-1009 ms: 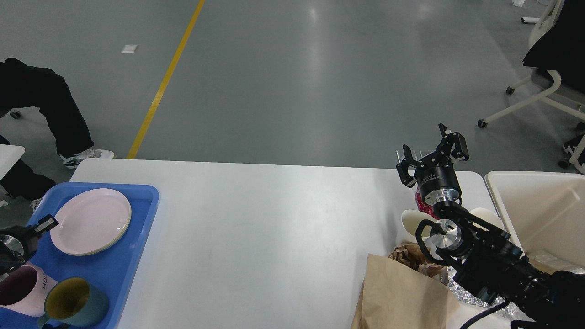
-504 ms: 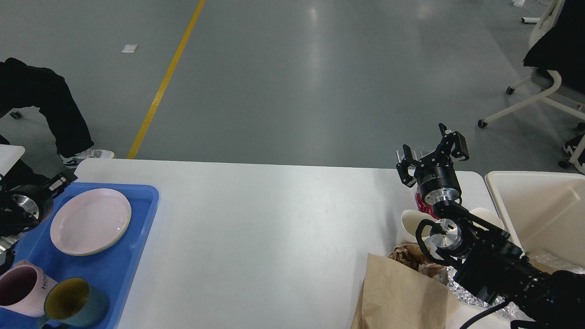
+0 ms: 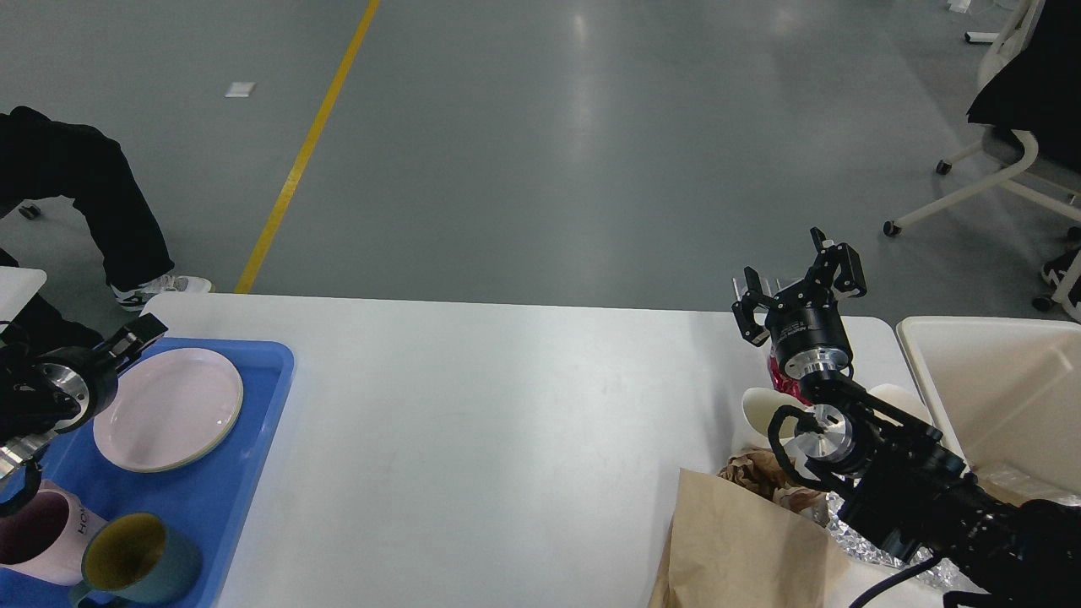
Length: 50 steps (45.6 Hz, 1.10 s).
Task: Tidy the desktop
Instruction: 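Open the left gripper and lift it off the pink plate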
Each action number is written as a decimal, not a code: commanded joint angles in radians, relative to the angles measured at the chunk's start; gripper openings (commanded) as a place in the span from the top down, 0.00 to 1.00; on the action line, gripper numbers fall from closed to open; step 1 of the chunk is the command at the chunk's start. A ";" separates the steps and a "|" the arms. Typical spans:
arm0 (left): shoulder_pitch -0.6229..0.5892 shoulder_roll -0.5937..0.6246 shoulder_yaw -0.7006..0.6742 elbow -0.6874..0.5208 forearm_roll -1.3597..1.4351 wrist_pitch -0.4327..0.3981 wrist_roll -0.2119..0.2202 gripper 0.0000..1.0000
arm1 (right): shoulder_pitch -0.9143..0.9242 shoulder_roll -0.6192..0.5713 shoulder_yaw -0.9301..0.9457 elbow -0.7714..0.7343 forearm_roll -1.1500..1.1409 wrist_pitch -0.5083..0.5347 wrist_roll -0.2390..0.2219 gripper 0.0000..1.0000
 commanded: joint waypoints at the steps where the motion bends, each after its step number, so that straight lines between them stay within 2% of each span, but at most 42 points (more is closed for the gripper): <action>1: 0.008 -0.007 0.007 0.001 0.000 -0.001 0.002 0.04 | 0.000 0.000 0.000 0.000 0.000 0.000 0.000 0.00; 7: 0.008 -0.008 0.047 0.001 0.014 0.006 -0.003 0.04 | -0.001 0.000 0.000 0.000 0.000 0.000 0.000 0.00; 15: 0.010 -0.016 0.046 -0.001 0.019 -0.001 -0.028 0.04 | 0.000 0.000 0.000 0.000 0.000 0.000 0.000 0.00; 21: 0.007 -0.049 0.040 -0.001 0.016 0.005 -0.029 0.04 | 0.000 0.000 0.000 0.000 0.000 0.000 0.000 0.00; 29: 0.028 -0.040 -0.091 0.002 -0.026 0.010 -0.031 0.04 | 0.000 0.000 0.000 0.000 0.000 0.000 0.000 0.00; 34: 0.088 -0.028 -0.271 0.016 -0.145 0.008 -0.043 0.04 | -0.001 0.000 0.000 0.000 0.000 0.000 0.000 0.00; 39: 0.203 -0.023 -0.535 0.077 -0.211 0.008 -0.057 0.04 | -0.001 0.000 0.000 -0.002 0.000 0.000 0.000 0.00; 44: 0.342 -0.031 -0.898 0.123 -0.210 0.008 -0.052 0.04 | -0.001 0.000 0.000 -0.002 0.000 0.000 0.000 0.00; 50: 0.482 -0.062 -1.317 0.125 -0.208 0.008 -0.049 0.04 | -0.001 0.000 0.000 -0.002 0.000 0.000 0.000 0.00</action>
